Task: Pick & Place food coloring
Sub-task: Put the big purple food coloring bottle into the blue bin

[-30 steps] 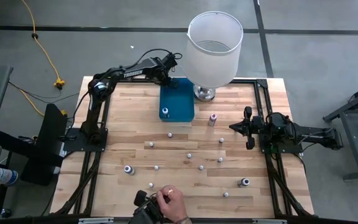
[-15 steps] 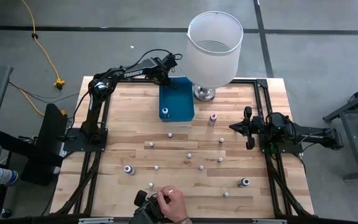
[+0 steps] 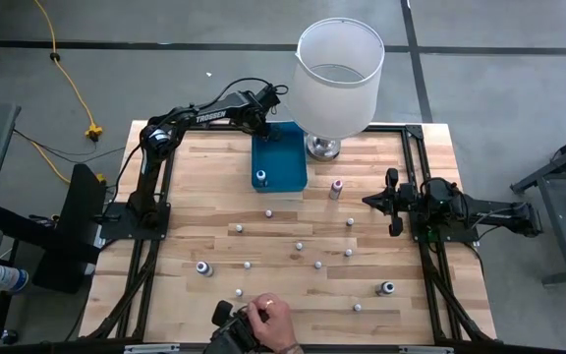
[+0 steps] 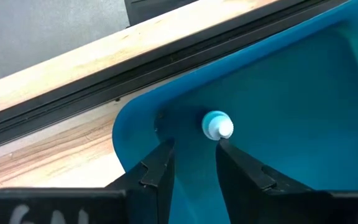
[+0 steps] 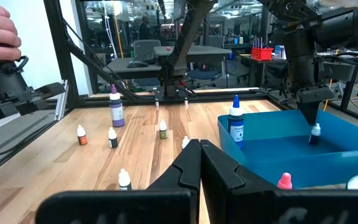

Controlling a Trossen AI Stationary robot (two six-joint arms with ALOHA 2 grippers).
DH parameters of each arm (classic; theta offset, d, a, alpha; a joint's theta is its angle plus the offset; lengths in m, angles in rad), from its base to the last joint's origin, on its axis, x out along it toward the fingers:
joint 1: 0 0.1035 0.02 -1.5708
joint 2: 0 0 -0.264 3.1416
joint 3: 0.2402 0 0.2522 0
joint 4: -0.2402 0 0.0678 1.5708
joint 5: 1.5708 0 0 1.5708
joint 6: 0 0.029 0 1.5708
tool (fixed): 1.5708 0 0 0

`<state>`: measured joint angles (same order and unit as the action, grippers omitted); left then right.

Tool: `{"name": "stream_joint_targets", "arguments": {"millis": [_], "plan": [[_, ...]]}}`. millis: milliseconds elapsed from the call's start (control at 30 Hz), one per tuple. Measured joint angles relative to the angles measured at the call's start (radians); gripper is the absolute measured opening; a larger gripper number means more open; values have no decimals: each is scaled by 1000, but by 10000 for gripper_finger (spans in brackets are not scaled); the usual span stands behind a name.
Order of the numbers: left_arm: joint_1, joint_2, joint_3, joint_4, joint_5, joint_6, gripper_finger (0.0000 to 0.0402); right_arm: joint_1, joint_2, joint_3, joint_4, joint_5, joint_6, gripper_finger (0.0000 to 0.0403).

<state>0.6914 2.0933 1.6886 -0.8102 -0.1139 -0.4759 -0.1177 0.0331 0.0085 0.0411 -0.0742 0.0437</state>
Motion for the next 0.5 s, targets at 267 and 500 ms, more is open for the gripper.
{"name": "stream_joint_targets", "arguments": {"millis": [267, 500], "plan": [[0, -1, 71, -30, 2, 21, 111, 0, 0, 0, 0, 0, 0, 0], [2, -14, 209, -153, -2, 87, 111, 0, 0, 0, 0, 0, 0, 0]]}}
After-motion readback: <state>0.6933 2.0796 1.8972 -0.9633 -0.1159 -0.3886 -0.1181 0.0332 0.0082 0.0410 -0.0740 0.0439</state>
